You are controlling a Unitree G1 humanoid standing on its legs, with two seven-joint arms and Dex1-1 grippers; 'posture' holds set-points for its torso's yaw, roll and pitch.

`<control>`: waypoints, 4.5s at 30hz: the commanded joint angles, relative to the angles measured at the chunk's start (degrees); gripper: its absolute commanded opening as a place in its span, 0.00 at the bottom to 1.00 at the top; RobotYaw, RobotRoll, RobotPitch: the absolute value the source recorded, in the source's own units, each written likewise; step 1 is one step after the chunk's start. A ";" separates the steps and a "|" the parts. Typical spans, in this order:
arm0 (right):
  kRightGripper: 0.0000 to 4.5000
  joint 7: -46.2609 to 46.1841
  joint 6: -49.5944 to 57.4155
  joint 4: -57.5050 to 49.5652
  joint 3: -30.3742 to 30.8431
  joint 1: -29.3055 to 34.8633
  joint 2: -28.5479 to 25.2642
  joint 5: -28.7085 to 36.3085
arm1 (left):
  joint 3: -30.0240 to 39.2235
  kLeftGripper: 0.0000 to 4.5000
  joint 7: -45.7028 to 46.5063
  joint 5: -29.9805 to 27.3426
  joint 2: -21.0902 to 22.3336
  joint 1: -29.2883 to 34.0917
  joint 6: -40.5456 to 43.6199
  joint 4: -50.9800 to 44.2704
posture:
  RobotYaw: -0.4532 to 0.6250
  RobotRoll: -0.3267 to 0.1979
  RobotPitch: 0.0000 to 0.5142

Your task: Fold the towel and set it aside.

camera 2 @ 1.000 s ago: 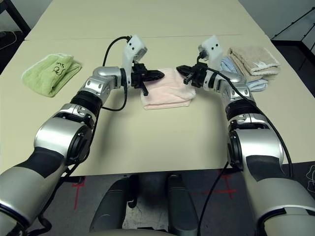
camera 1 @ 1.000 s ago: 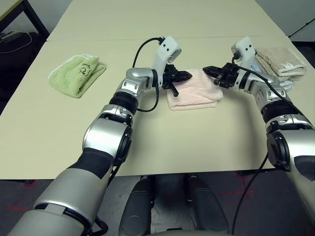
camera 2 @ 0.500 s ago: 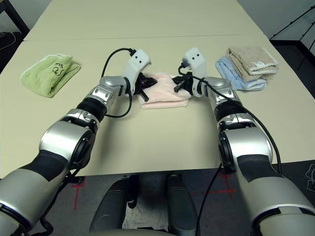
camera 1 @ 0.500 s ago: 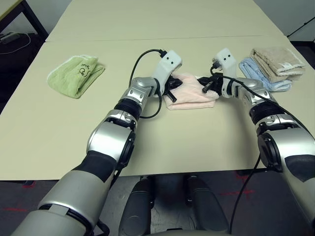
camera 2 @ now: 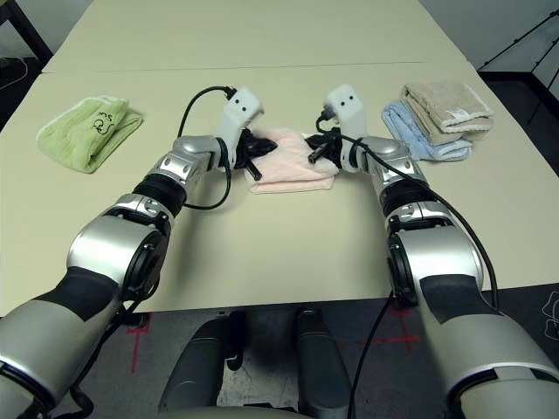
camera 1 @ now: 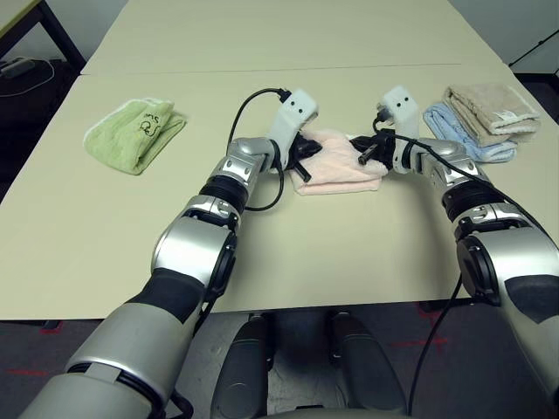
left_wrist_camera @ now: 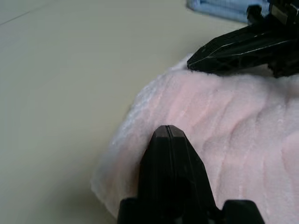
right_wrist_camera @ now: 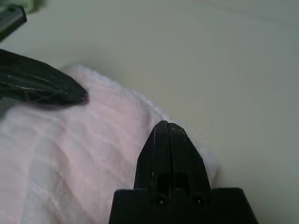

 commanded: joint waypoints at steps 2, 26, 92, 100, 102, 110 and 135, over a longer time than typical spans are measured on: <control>0.00 1.51 -3.22 -3.66 -4.18 1.94 -2.22 4.41 | 2.50 0.01 1.16 -2.44 1.83 0.83 -2.07 -3.40 | 0.43 0.62 0.40; 0.57 17.31 -0.69 -22.84 -3.29 21.73 -12.09 11.10 | 3.24 0.65 -11.91 -8.80 14.57 16.00 3.87 -19.50 | 0.44 0.62 0.37; 1.00 18.30 -7.36 -18.13 -2.17 20.79 -13.14 10.12 | -5.70 1.00 -18.80 -15.93 15.56 21.46 38.83 -41.52 | 0.45 0.62 0.39; 1.00 18.44 -7.42 -18.77 -2.15 21.11 -12.88 10.21 | -5.72 1.00 -16.09 -14.69 11.45 14.73 39.05 -29.77 | 0.44 0.62 0.40; 1.00 18.86 -7.55 -18.78 -2.34 21.34 -13.15 10.37 | -8.16 1.00 -17.87 -12.70 12.06 13.67 37.77 -27.70 | 0.44 0.62 0.40; 1.00 26.52 -10.01 -20.91 -3.57 25.73 -15.67 12.87 | -8.20 1.00 -18.36 -12.07 10.35 9.92 36.90 -21.27 | 0.43 0.62 0.39; 1.00 33.70 -17.13 -16.18 -2.42 25.41 -20.42 12.00 | 0.16 1.00 -10.13 -14.43 4.58 4.45 45.83 -12.33 | 0.42 0.62 0.40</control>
